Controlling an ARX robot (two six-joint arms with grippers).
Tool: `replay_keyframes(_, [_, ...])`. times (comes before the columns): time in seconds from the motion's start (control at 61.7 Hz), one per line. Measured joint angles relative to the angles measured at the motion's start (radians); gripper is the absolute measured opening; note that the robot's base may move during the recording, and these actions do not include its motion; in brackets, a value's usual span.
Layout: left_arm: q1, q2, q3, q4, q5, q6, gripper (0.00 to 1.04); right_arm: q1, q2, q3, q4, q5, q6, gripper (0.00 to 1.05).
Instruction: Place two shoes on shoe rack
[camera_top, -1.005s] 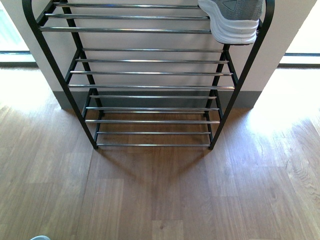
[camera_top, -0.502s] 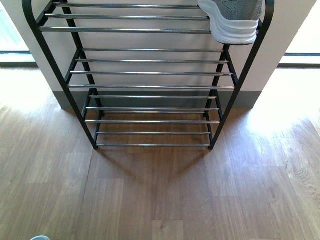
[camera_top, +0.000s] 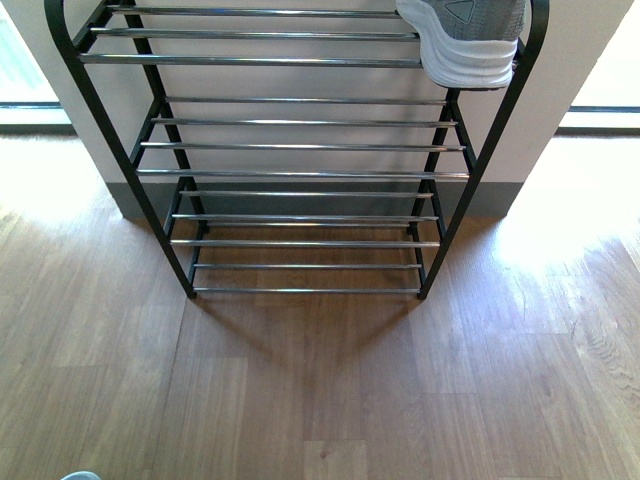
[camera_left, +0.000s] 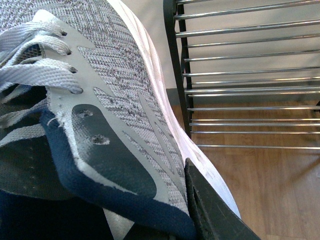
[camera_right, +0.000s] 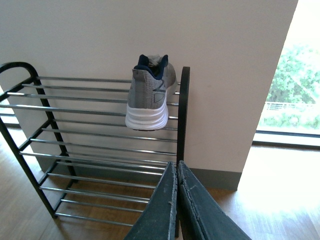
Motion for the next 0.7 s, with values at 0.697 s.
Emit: replay_keyframes(0.697, [0.0, 0.0, 0.0, 0.0, 0.0, 0.0, 0.02, 0.0, -0.311, 0.0, -0.3, 0.0, 0.0, 0.01])
